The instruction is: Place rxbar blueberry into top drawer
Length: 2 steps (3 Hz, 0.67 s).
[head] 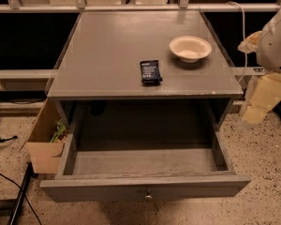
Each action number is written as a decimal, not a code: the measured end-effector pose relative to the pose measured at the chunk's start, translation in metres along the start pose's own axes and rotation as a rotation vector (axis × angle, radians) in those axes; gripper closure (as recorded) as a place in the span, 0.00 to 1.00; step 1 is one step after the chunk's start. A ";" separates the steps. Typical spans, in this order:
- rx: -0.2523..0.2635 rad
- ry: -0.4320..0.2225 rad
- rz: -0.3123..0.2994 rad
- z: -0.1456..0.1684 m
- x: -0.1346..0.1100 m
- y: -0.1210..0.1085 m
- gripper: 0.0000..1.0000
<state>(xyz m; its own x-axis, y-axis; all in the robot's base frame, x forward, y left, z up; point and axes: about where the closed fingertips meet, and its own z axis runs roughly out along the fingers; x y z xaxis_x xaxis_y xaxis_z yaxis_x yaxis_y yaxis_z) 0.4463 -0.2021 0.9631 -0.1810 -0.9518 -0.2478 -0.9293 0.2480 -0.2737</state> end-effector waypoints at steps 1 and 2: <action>0.006 -0.038 -0.029 0.027 -0.011 -0.001 0.00; 0.046 -0.082 -0.075 0.057 -0.030 -0.011 0.00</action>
Offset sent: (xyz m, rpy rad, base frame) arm 0.0598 0.0595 -0.0756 0.0666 -0.1134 0.1408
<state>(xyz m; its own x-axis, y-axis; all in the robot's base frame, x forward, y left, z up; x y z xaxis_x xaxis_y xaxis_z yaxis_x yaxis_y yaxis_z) 0.4803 -0.1665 0.9209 -0.0823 -0.9504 -0.2999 -0.9231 0.1861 -0.3365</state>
